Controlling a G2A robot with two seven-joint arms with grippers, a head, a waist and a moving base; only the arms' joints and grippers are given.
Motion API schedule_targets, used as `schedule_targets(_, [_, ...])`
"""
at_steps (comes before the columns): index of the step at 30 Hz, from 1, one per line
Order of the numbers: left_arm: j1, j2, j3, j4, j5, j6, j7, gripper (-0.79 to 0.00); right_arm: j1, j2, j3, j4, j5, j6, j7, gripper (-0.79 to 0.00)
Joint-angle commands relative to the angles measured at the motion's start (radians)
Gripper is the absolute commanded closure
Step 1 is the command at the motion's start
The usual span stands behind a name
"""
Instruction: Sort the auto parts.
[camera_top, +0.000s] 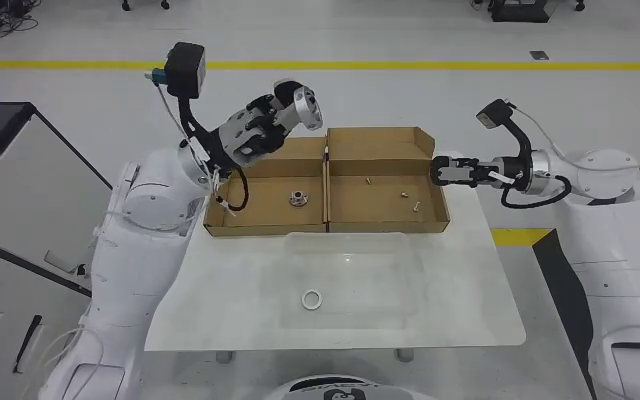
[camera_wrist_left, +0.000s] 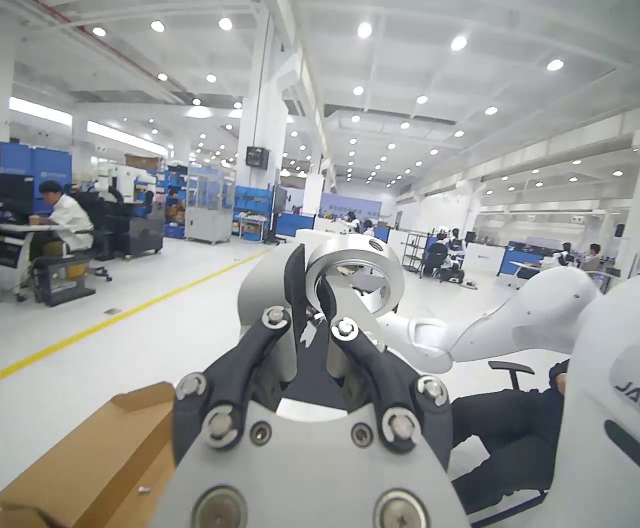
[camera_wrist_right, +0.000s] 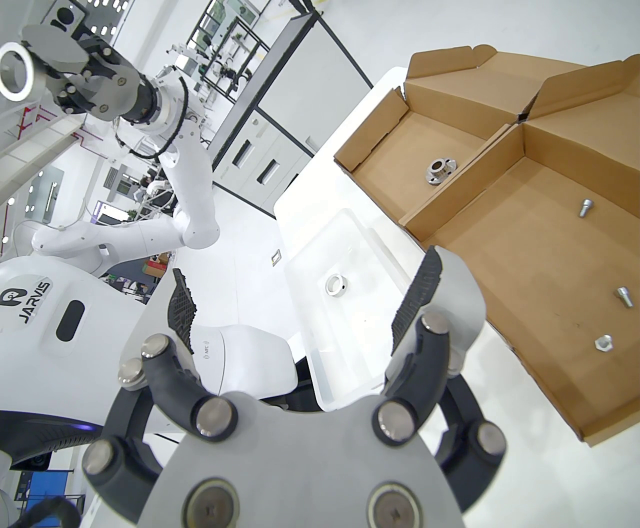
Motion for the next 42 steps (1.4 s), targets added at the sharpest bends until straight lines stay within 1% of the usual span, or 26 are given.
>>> schedule_targets(1, [-0.004, 0.002, 0.008, 0.015, 0.042, 0.020, -0.033, 0.000, 0.000, 0.000, 0.000, 0.000, 0.000, 0.000, 0.000, -0.785])
schedule_targets(5, [-0.017, 0.008, 0.032, 0.048, 0.149, 0.084, -0.127, 0.000, 0.000, 0.000, 0.000, 0.000, 0.000, 0.000, 0.000, -0.785])
schedule_targets(10, [-0.032, 0.012, 0.064, 0.081, 0.234, 0.140, -0.207, 0.000, 0.000, 0.000, 0.000, 0.000, 0.000, 0.000, 0.000, -0.785])
schedule_targets(16, [-0.060, 0.017, 0.091, 0.117, 0.347, 0.185, -0.283, 0.000, 0.000, 0.000, 0.000, 0.000, 0.000, 0.000, 0.000, -0.785])
schedule_targets(19, [-0.090, 0.019, 0.113, 0.145, 0.410, 0.197, -0.347, 0.000, 0.000, 0.000, 0.000, 0.000, 0.000, 0.000, 0.000, -0.785])
schedule_targets(21, [-0.117, 0.021, 0.138, 0.167, 0.464, 0.196, -0.410, 0.000, 0.000, 0.000, 0.000, 0.000, 0.000, 0.000, 0.000, -0.785])
schedule_targets(24, [-0.158, 0.019, 0.173, 0.222, 0.492, 0.202, -0.467, 0.000, 0.000, 0.000, 0.000, 0.000, 0.000, 0.000, 0.000, -0.785])
schedule_targets(26, [-0.195, 0.018, 0.200, 0.266, 0.558, 0.194, -0.497, 0.000, 0.000, 0.000, 0.000, 0.000, 0.000, 0.000, 0.000, -0.785])
schedule_targets(30, [-0.256, 0.009, 0.256, 0.378, 0.634, 0.186, -0.502, 0.000, 0.000, 0.000, 0.000, 0.000, 0.000, 0.000, 0.000, -0.785])
schedule_targets(36, [-0.333, -0.011, 0.340, 0.544, 0.681, 0.177, -0.531, 0.000, 0.000, 0.000, 0.000, 0.000, 0.000, 0.000, 0.000, -0.785])
schedule_targets(38, [-0.348, -0.019, 0.361, 0.594, 0.677, 0.185, -0.522, 0.000, 0.000, 0.000, 0.000, 0.000, 0.000, 0.000, 0.000, -0.785])
schedule_targets(40, [-0.363, -0.025, 0.377, 0.624, 0.671, 0.187, -0.522, 0.000, 0.000, 0.000, 0.000, 0.000, 0.000, 0.000, 0.000, -0.785])
schedule_targets(42, [-0.363, -0.025, 0.377, 0.624, 0.671, 0.187, -0.522, 0.000, 0.000, 0.000, 0.000, 0.000, 0.000, 0.000, 0.000, -0.785])
